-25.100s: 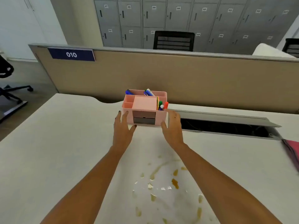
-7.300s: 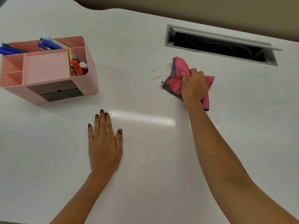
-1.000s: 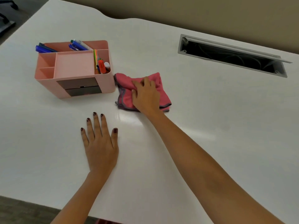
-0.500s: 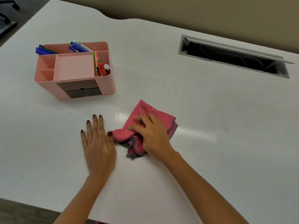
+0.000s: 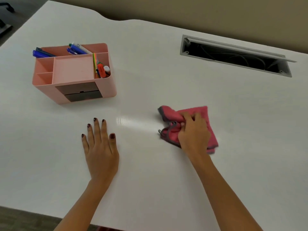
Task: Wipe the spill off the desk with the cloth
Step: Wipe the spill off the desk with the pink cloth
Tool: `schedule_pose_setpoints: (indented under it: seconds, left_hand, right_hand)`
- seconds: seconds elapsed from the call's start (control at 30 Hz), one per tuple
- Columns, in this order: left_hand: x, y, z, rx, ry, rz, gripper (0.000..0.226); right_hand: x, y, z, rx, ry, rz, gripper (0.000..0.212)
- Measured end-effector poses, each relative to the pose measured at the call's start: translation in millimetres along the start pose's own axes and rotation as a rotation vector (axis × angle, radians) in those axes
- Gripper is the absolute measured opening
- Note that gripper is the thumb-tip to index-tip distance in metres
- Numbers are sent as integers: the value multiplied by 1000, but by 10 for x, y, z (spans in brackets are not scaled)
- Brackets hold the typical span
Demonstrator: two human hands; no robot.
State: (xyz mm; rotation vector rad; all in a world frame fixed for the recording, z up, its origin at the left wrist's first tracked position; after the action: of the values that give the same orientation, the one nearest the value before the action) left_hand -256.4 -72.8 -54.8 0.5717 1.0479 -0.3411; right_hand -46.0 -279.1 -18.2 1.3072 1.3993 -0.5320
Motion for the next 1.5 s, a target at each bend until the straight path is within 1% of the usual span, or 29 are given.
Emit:
schedule_pose_setpoints:
  seconds: [0.07,0.17,0.23,0.37,0.4,0.47,0.53,0.6,0.67,0.77,0.83,0.9,1.0,1.17,1.27,1.37,1.5]
  left_hand:
    - [-1,-2,-5,4,7,2,68]
    - [12,-3,-11,9,12,5,68]
    - [15,3,-12,7,11,11,66]
    - [9,12,-20,2,17,22,62]
    - [7,11,-23,3,18,22,61]
    - [8,5,-27,3,16,15,61]
    - [12,2,-25,0,8,8,62]
    - [7,-1,-11,4,3,8,63]
    - [-3,-4,-4,7,5,9,63]
    - [-6,-7,-1,4,2,6,63]
    - [-8,-4,9,4,2,6,64]
    - [-6,-4,15,6,7,1,65]
    - [3,-8,7,7,17,-4,64]
    - [20,-4,0,9,31,-9,64]
    - [17,-1,-3,10,42,-8,64]
    - [21,-6,13,16,44,-13,63]
    - [-1,-14,26,15,35,-7,63]
  right_hand:
    - [-23,-78,-60,110,-35,15,33]
    - [-40,-258,-371,147,-43,39,29]
    - [-2,-391,-683,85,-26,32,29]
    - [152,-655,-1234,-179,121,-30,30]
    - [168,-665,-1256,-209,158,-41,31]
    - [165,-602,-1138,-201,191,-28,31]
    - [118,-476,-883,-147,147,36,32]
    - [33,-319,-526,-54,72,127,31]
    - [-60,-173,-98,63,5,201,31]
    - [-163,-24,545,276,-55,252,32]
    - [-202,9,759,377,-58,277,32]
    - [-195,-15,735,409,-88,277,31]
    - [-161,-135,370,347,-104,247,31]
    - [-40,-560,-498,38,-15,165,32]
    - [7,-659,-688,-68,73,121,29]
    - [-8,-544,-523,-46,115,120,29]
    - [-122,-271,77,124,35,227,30]
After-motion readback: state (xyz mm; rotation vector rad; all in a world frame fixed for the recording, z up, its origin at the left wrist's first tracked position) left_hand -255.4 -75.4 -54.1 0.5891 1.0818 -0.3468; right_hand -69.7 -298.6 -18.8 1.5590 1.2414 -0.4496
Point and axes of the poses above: each hand's wrist, its own y-axis towards the middle knuckle, its own x-axis out of the palm, z = x × y, the point moved 10 cm from there along y, towards the middle knuckle, and after that the axes turned 13 degrees about z, right-handed, at the moved point
